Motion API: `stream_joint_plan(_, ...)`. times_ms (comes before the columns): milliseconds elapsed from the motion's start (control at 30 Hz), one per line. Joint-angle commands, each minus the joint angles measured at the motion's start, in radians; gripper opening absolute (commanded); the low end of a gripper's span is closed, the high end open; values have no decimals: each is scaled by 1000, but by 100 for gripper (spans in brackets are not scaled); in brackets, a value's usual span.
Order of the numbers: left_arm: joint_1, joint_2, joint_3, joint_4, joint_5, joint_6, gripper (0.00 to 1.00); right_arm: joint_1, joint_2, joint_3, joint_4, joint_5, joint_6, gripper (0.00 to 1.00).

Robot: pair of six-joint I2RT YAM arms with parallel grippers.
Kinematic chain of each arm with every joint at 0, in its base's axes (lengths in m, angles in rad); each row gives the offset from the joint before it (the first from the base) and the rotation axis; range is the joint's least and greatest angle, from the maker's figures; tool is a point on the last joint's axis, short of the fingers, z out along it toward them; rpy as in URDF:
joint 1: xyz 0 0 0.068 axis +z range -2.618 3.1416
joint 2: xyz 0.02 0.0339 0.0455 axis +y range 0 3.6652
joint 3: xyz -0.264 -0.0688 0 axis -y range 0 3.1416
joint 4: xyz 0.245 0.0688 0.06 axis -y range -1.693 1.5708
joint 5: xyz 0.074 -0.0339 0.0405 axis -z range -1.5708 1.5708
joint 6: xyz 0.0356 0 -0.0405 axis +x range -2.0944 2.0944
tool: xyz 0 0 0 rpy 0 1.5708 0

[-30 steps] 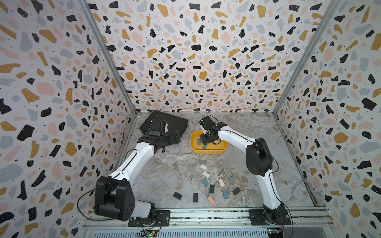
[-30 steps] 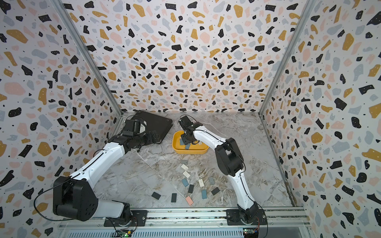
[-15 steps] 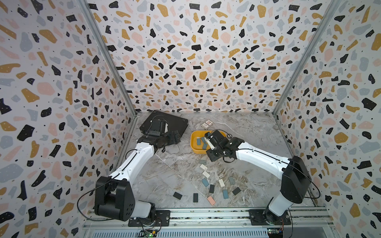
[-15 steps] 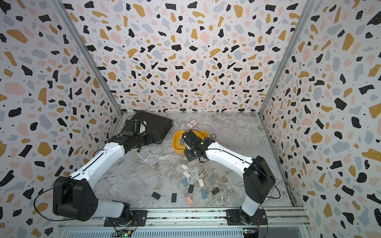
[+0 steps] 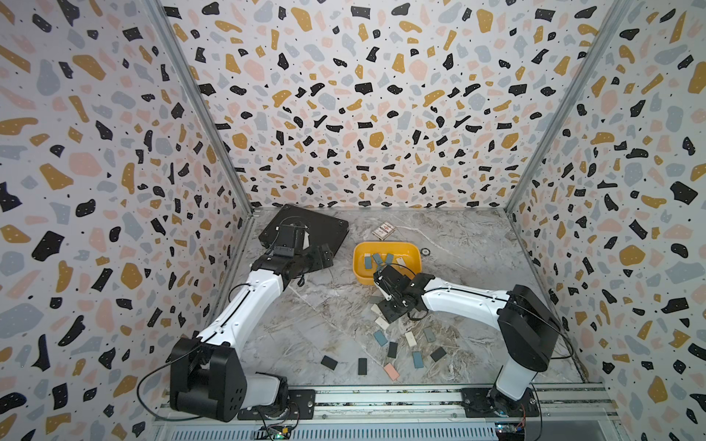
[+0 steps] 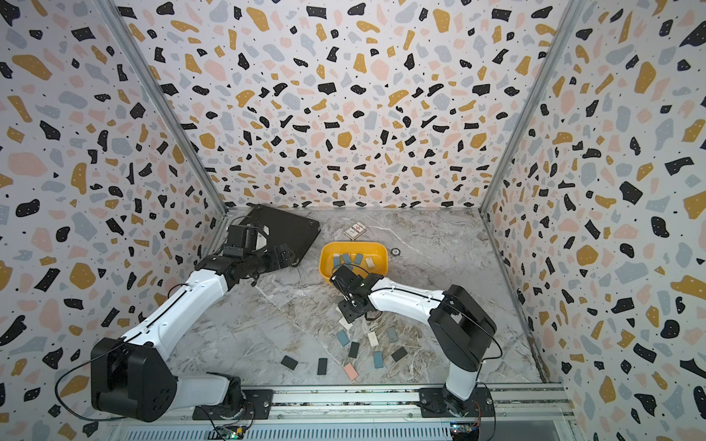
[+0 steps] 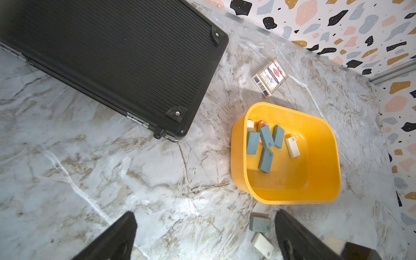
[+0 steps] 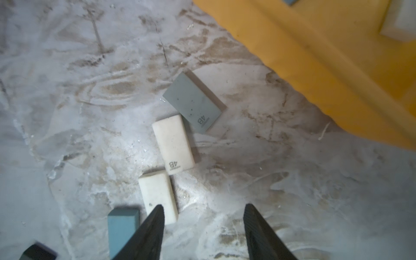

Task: Put the eraser in the storage box
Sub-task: Pick up the eraser from the center of the board.

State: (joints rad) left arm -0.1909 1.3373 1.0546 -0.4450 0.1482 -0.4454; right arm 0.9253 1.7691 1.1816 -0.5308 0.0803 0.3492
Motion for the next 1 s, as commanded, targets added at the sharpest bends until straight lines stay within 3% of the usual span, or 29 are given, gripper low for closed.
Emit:
stream_joint_plan(0, 5, -21, -9, 14, -7, 9, 96, 9, 21, 7, 25, -23, 34, 59)
stream_joint_plan(533, 5, -23, -7, 11, -10, 12, 96, 14, 127, 67, 56, -59, 40, 57)
stream_joint_plan(967, 5, -24, -7, 12, -10, 11, 96, 14, 80, 89, 30, -83, 35, 56)
